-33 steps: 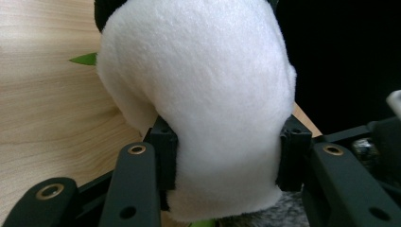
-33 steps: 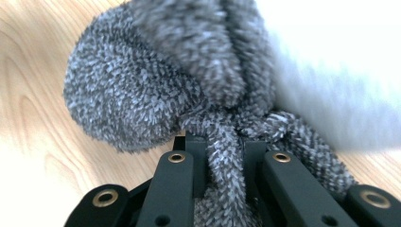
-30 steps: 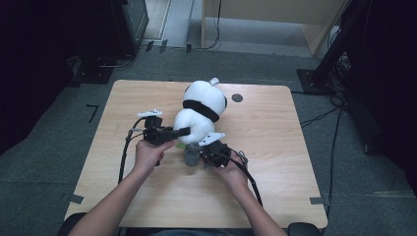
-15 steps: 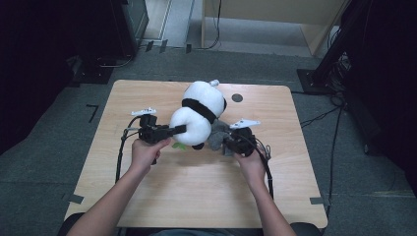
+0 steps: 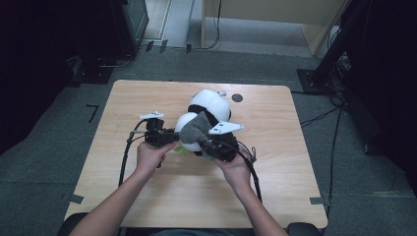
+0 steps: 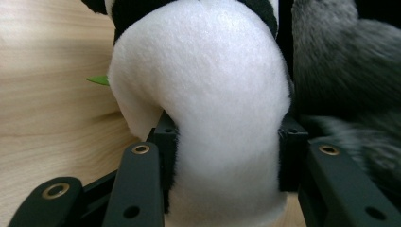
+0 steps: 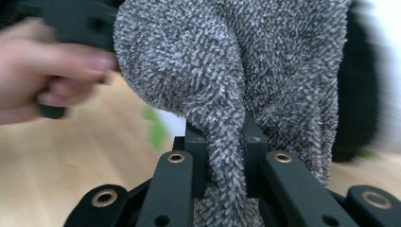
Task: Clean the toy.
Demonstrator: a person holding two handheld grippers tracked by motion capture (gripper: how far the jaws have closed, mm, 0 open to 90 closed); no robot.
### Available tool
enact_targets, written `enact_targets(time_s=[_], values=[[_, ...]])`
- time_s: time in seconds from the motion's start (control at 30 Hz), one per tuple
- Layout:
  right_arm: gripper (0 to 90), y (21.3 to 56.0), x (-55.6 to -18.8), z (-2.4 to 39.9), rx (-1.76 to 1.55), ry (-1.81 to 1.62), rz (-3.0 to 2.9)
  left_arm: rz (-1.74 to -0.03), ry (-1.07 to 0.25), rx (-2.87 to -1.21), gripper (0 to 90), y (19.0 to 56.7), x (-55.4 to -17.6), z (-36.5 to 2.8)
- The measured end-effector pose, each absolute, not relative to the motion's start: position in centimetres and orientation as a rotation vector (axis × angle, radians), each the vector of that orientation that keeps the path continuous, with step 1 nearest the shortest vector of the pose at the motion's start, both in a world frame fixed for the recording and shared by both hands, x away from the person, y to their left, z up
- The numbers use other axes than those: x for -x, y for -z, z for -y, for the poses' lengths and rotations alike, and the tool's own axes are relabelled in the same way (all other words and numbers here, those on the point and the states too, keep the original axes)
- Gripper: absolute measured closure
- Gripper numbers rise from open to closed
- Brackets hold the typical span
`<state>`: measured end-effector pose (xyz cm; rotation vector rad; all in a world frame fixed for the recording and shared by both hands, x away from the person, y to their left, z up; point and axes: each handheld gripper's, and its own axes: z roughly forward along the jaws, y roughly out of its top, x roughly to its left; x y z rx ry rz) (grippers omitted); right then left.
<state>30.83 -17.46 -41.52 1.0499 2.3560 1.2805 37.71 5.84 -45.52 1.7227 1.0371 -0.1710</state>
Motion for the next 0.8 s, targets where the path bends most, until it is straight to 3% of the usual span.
enact_targets(time_s=[0.43, 0.8], values=[[80.4, 45.3, -29.8, 12.9, -0.894, -1.181, -2.478, -1.070, 0.214, -1.679, 57.0, 45.7, -37.6, -5.6], [80.6, 48.5, -31.3, 13.7, -0.967, -0.990, -2.545, -1.045, 0.226, -1.660, 56.6, 45.2, -37.6, -5.9]])
